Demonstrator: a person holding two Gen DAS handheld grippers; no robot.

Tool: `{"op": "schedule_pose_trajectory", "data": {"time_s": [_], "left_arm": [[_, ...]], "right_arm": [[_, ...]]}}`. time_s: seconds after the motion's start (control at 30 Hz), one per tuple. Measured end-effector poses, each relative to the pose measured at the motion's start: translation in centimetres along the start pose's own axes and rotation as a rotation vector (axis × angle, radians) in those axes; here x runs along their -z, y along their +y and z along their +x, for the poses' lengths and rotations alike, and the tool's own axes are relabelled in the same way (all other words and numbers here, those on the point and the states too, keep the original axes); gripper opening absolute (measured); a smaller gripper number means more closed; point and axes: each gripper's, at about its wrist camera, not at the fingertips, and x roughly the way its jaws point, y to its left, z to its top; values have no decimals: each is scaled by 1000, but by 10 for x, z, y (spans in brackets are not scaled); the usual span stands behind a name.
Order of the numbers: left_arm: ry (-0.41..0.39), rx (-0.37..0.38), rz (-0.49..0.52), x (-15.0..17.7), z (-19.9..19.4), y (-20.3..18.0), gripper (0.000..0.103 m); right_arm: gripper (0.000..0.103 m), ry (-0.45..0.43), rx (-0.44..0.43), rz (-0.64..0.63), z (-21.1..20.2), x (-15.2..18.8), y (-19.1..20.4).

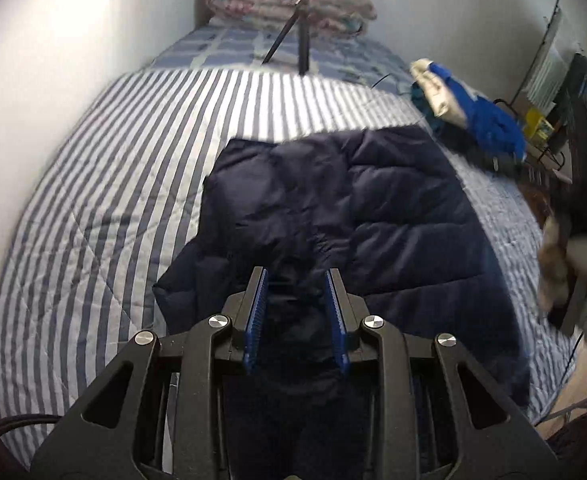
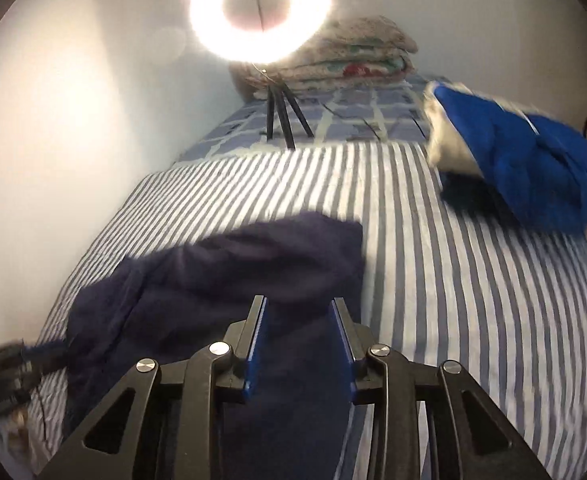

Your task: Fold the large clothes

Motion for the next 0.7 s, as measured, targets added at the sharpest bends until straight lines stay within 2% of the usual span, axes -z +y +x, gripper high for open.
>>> {"op": "schedule_pose_trajectory", "data": {"time_s": [0.1, 0.2, 0.23, 0.37, 0.5, 0.57, 0.63, 0.7], "left_arm": [[42, -45, -6, 6, 14, 11, 28], [107, -42, -81, 13, 29, 32, 29], [116, -45, -99, 15, 32, 38, 34], [120, -76, -49, 22, 35, 39, 35], [133, -52, -73, 22, 35, 44, 35], [129, -12, -118, 20, 25, 52, 35], [99, 55, -168, 16, 10, 62, 35], [71, 110, -206, 14, -3, 73, 47]], "right_arm": [[30, 38, 24, -39, 35, -17, 9], [30, 91, 66, -129, 73, -22, 27], [30, 125, 87, -155, 88, -22, 32], [30, 182, 120, -160, 116, -15, 39], [30, 191, 134, -155, 104, -19, 38], [30, 149, 121, -111, 77, -23, 33], [37, 99, 89, -77, 47, -21, 28], [60, 60, 52, -60, 19, -12, 24]]}}
